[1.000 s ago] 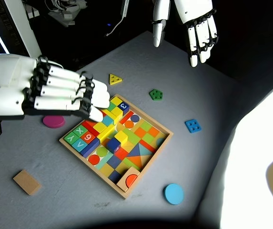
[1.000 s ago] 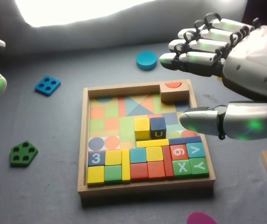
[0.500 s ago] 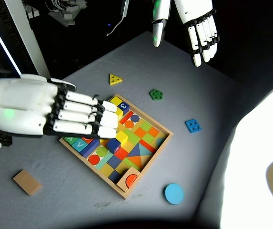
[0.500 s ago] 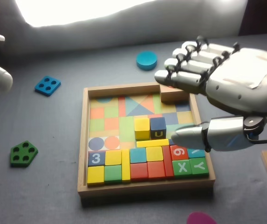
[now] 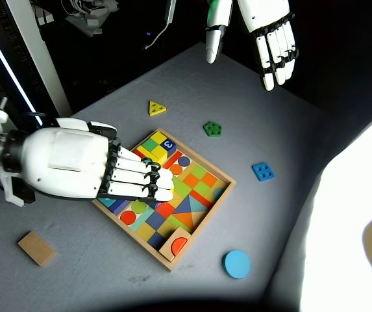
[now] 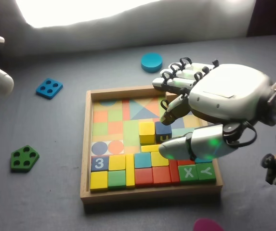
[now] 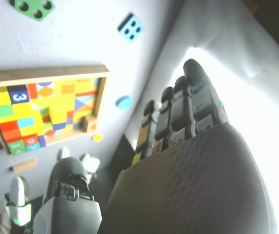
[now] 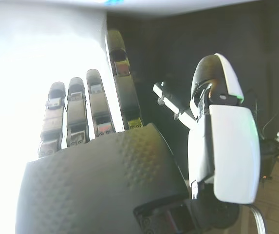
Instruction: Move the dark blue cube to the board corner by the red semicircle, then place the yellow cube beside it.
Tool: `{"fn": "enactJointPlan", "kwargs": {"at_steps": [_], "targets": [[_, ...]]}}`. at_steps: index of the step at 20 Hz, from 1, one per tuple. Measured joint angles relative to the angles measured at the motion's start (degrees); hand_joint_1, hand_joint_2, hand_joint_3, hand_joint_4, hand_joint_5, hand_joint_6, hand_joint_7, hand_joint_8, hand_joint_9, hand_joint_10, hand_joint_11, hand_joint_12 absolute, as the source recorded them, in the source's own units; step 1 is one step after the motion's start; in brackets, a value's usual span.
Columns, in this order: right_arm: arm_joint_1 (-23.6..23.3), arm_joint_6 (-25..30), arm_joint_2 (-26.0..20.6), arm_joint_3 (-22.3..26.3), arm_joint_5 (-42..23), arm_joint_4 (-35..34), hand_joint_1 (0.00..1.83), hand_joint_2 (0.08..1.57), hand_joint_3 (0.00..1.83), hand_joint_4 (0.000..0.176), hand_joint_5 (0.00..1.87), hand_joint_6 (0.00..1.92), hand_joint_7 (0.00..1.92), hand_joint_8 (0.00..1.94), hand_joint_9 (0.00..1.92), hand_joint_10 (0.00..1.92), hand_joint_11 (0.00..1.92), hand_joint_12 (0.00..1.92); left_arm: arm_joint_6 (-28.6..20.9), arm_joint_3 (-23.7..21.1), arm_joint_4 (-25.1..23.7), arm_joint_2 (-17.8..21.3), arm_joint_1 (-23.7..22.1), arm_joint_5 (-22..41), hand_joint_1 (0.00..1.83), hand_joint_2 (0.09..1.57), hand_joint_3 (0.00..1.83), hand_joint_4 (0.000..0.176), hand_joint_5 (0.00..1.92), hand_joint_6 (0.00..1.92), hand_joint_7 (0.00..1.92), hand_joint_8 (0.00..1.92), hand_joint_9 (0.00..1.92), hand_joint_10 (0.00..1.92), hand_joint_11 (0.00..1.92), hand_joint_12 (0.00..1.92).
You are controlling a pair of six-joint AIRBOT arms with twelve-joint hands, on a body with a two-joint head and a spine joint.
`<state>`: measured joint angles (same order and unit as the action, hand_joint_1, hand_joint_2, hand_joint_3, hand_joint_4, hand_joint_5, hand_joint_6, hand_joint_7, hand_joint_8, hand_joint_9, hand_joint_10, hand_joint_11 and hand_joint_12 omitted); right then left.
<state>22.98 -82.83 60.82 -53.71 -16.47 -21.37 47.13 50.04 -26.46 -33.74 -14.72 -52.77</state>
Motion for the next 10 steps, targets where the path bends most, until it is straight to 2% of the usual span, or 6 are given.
{"fn": "enactJointPlan", "kwargs": {"at_steps": [3,6,7,9,10], "targets": [[0.0,-0.7,2.4,-2.6,-0.2,0.0,0.00,1.10,0.00,0.042,0.78,0.07,0.07,0.01,0.00,0.00,0.00,0.00,0.0,0.0,0.1,0.0,0.0,0.0,0.00,1.09,0.00,0.059,0.00,0.00,0.00,0.00,0.00,0.00,0.00,0.41],[0.3,-1.2,4.2,-4.3,-0.3,0.0,0.00,1.10,0.00,0.034,0.79,0.07,0.09,0.02,0.00,0.00,0.00,0.00,0.0,0.0,0.0,0.0,0.0,0.0,0.00,1.09,0.00,0.063,0.00,0.00,0.00,0.00,0.00,0.00,0.00,0.31],[0.6,-1.3,4.6,-4.9,-0.4,0.0,0.00,1.10,0.00,0.039,0.79,0.07,0.08,0.01,0.00,0.00,0.00,0.00,0.0,0.0,0.0,0.0,0.0,0.0,0.00,1.09,0.00,0.063,0.00,0.00,0.00,0.00,0.00,0.00,0.00,0.30],[1.0,-1.9,5.3,-5.7,-0.3,0.0,0.00,1.10,0.00,0.034,0.78,0.06,0.08,0.01,0.00,0.00,0.00,0.00,0.0,0.0,0.0,0.0,0.0,-0.1,0.00,1.09,0.00,0.062,0.00,0.00,0.00,0.00,0.00,0.00,0.00,0.39],[1.2,-2.2,5.5,-6.0,-0.4,0.0,0.00,1.10,0.00,0.029,0.78,0.06,0.10,0.01,0.00,0.00,0.00,0.00,0.0,0.0,0.0,0.0,0.0,0.0,0.00,1.09,0.00,0.062,0.00,0.00,0.00,0.00,0.00,0.00,0.00,0.34]]}}
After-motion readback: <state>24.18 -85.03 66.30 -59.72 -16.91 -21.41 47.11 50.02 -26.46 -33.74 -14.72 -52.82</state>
